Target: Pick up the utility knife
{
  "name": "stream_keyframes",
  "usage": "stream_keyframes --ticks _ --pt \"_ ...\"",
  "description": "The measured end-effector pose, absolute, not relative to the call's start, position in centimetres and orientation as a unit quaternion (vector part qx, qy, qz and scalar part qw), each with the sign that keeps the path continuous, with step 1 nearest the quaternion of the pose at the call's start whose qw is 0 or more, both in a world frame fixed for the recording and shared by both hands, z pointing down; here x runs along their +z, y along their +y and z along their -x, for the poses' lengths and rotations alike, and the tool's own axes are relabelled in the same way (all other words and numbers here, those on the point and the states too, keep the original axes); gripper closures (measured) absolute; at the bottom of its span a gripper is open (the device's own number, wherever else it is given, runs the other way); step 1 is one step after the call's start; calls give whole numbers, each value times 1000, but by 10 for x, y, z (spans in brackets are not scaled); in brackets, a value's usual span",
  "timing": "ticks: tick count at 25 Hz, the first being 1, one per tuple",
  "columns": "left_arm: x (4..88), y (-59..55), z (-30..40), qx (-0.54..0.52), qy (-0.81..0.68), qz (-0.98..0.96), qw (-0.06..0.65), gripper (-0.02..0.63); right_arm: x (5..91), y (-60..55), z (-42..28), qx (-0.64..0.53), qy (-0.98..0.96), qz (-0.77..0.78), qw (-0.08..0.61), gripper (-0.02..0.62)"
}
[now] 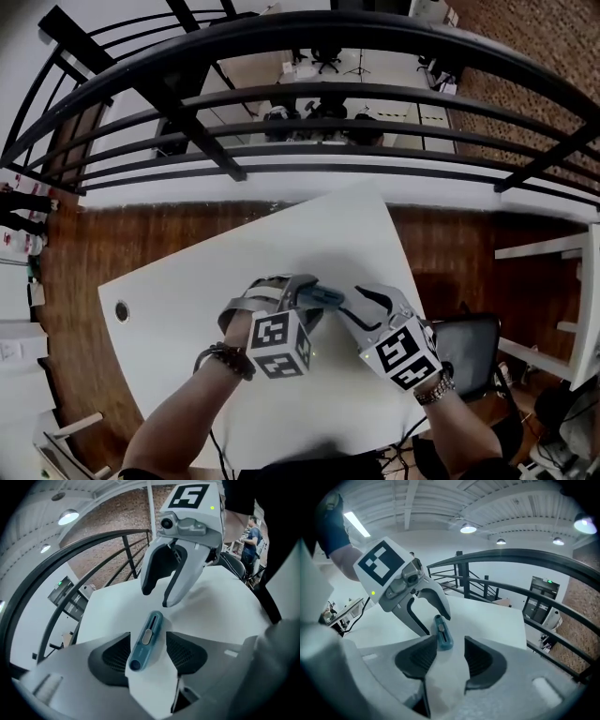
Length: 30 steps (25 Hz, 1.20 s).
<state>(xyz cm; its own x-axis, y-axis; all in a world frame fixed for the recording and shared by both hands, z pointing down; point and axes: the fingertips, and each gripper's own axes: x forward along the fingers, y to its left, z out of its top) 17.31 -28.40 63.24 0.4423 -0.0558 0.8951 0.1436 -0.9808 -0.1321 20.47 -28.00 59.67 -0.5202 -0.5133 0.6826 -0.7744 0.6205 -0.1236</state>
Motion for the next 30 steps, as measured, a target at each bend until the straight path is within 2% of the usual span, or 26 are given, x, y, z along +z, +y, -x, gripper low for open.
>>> stream_keyframes --ticks 5,9,19,30 --pt "638 -285 -174 -539 -59 838 63 347 599 -279 -213 222 -840 -394 300 425" --pt "639 -283 -172 -544 -68 836 28 379 598 -278 -213 224 -839 -398 297 425" --pt "638 -276 -172 -543 -60 838 18 457 590 -278 -207 221 -838 -401 296 425" --pt "623 -272 -154 -539 -15 842 27 459 577 -268 -192 211 -841 -399 297 425"
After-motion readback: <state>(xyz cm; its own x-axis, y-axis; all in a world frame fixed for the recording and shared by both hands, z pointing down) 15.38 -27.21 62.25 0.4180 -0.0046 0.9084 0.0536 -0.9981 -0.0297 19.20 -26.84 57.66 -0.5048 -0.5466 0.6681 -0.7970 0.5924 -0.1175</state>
